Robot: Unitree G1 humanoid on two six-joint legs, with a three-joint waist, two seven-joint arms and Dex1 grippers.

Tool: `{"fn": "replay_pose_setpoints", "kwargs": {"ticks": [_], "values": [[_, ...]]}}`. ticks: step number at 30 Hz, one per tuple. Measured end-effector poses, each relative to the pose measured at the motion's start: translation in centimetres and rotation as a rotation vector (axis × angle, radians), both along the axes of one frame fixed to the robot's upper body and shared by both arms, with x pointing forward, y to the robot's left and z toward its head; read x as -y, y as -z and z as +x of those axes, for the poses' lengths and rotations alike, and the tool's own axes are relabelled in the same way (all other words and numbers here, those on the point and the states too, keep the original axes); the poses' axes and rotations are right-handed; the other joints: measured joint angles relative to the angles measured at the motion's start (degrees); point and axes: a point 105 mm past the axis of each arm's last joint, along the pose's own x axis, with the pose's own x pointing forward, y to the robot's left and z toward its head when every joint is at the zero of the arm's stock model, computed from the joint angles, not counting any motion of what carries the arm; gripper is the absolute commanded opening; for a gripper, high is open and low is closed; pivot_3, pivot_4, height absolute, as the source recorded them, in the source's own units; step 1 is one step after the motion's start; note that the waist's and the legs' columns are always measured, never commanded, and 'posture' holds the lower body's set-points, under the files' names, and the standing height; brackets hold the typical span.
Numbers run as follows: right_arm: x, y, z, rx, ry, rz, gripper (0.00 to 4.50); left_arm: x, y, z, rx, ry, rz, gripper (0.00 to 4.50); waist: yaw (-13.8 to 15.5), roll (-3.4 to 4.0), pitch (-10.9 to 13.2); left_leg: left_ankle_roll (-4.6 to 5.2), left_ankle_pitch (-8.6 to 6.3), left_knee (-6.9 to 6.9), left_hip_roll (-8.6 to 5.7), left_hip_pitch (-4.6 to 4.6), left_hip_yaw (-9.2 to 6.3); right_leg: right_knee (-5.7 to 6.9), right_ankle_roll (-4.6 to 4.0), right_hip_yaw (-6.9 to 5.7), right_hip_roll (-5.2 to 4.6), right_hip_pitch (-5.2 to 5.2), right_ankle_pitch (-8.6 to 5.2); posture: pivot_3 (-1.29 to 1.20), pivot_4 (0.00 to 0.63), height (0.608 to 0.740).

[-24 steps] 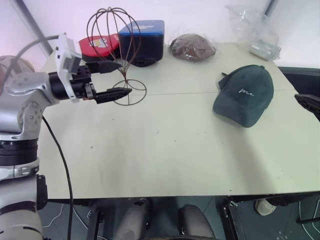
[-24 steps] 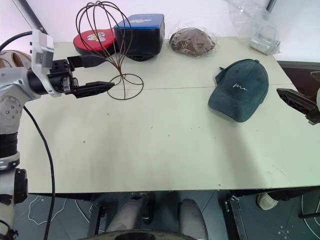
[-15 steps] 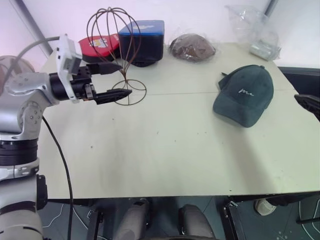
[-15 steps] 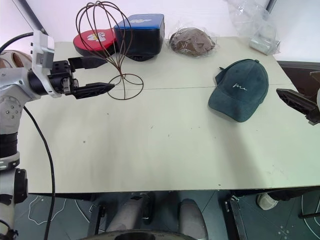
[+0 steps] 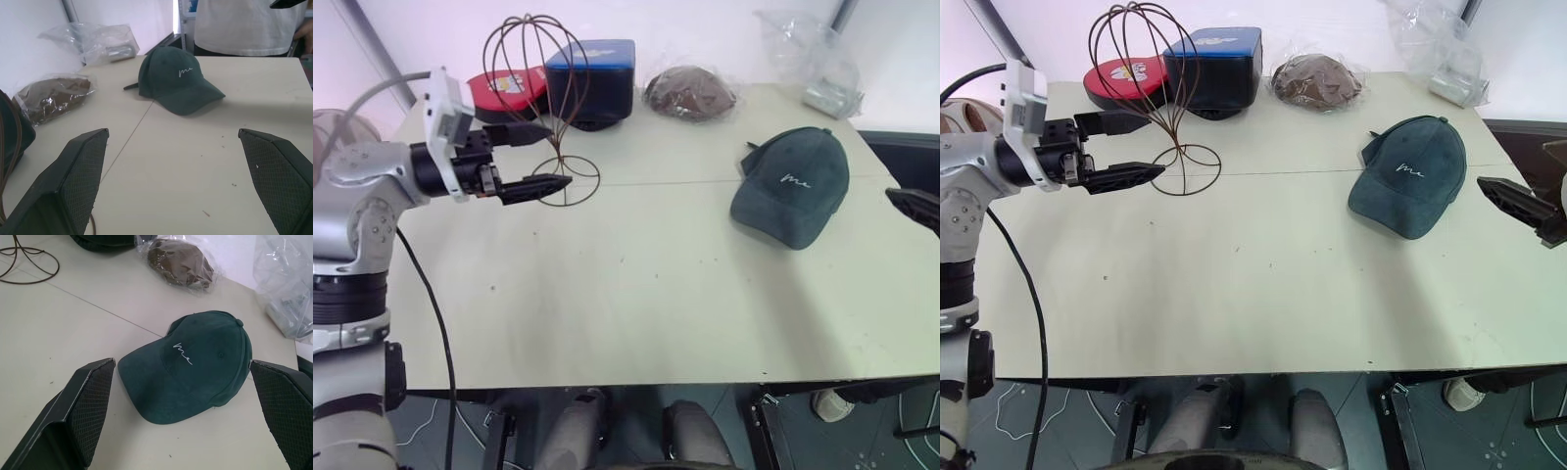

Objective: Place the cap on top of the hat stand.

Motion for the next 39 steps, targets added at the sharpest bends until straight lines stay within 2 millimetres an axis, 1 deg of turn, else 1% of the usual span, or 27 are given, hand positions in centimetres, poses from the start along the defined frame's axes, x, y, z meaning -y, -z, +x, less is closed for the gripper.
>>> {"fn": "replay_pose_setpoints", "kwargs": {"ticks": [11, 15, 17, 22, 24, 26, 29, 35, 37, 39], "values": [[-0.1, 0.3, -0.1, -0.015, -0.010, -0.008, 4.50, 0.1, -0.1, 0.0, 0.003, 0.003, -0.002, 4.47, 0.01, 0.00, 0.00, 0.00, 0.00, 0.00, 0.00, 0.00, 0.00, 0.00, 0.00, 0.00, 0.00, 0.00, 0.00, 0.00, 0.150, 0.740], [0.1, 0.5, 0.2, -0.006, 0.004, -0.116, 4.50, 0.3, 0.0, 0.0, 0.006, 0.009, -0.006, 4.47, 0.02, 0.00, 0.00, 0.00, 0.00, 0.00, 0.00, 0.00, 0.00, 0.00, 0.00, -0.01, 0.00, 0.00, 0.00, 0.00, 0.150, 0.740], [-0.2, 1.3, 0.4, -0.021, -0.016, -0.200, 4.50, 0.5, 0.1, 0.1, 0.008, 0.015, -0.011, 4.47, 0.03, -0.02, 0.00, 0.00, 0.00, 0.01, 0.00, 0.01, 0.00, 0.00, 0.00, -0.01, 0.01, 0.01, 0.00, 0.00, 0.150, 0.740], [-2.5, 3.7, 0.6, -0.072, -0.141, -0.361, 4.50, 1.1, 0.6, 0.2, 0.008, 0.030, -0.001, 4.47, -0.03, -0.03, 0.01, 0.00, 0.00, 0.01, 0.00, 0.03, 0.01, 0.00, 0.00, -0.01, 0.02, 0.03, 0.00, 0.00, 0.150, 0.740], [-3.3, 4.2, 0.9, -0.062, -0.172, -0.425, 4.50, 1.2, 0.8, 0.2, 0.015, 0.028, -0.002, 4.47, -0.03, -0.04, 0.01, 0.00, 0.00, 0.01, 0.00, 0.03, 0.00, 0.00, 0.00, -0.01, 0.02, 0.03, 0.00, 0.00, 0.150, 0.740], [-3.6, 4.6, 1.3, -0.044, -0.184, -0.495, 4.50, 1.2, 0.9, 0.4, 0.020, 0.021, -0.008, 4.47, 0.03, -0.04, 0.02, 0.00, 0.00, 0.01, 0.00, 0.03, 0.00, 0.00, 0.00, -0.01, 0.01, 0.03, 0.00, 0.00, 0.150, 0.740], [-4.2, 5.9, 2.0, -0.023, -0.207, -0.600, 4.50, 1.0, 1.5, 0.5, 0.010, 0.005, -0.015, 4.47, -0.01, -0.05, 0.02, -0.01, 0.00, 0.02, 0.00, 0.03, 0.00, -0.01, 0.00, -0.01, 0.01, 0.02, 0.00, 0.00, 0.150, 0.740], [-5.4, 8.4, 2.6, -0.002, -0.261, -0.696, 4.50, 0.6, 1.8, 0.5, 0.029, -0.017, -0.027, 4.47, 0.03, -0.07, 0.03, -0.02, 0.01, 0.02, 0.00, 0.04, -0.01, -0.01, 0.00, 0.00, 0.01, 0.02, 0.00, 0.00, 0.150, 0.740], [-5.8, 9.3, 2.7, 0.007, -0.264, -0.692, 4.50, 0.4, 2.3, 0.5, 0.018, -0.022, -0.027, 4.47, 0.00, -0.09, 0.04, -0.02, 0.01, 0.01, 0.01, 0.04, -0.03, -0.01, 0.00, -0.01, 0.02, 0.02, 0.00, 0.00, 0.150, 0.740], [-6.2, 10.2, 2.8, 0.003, -0.274, -0.682, 4.50, 0.4, 2.4, 0.5, 0.018, -0.024, -0.027, 4.47, 0.05, -0.10, 0.04, -0.02, 0.01, 0.02, 0.00, 0.03, -0.04, 0.00, 0.00, -0.01, 0.02, 0.02, 0.00, 0.00, 0.150, 0.740]]}}
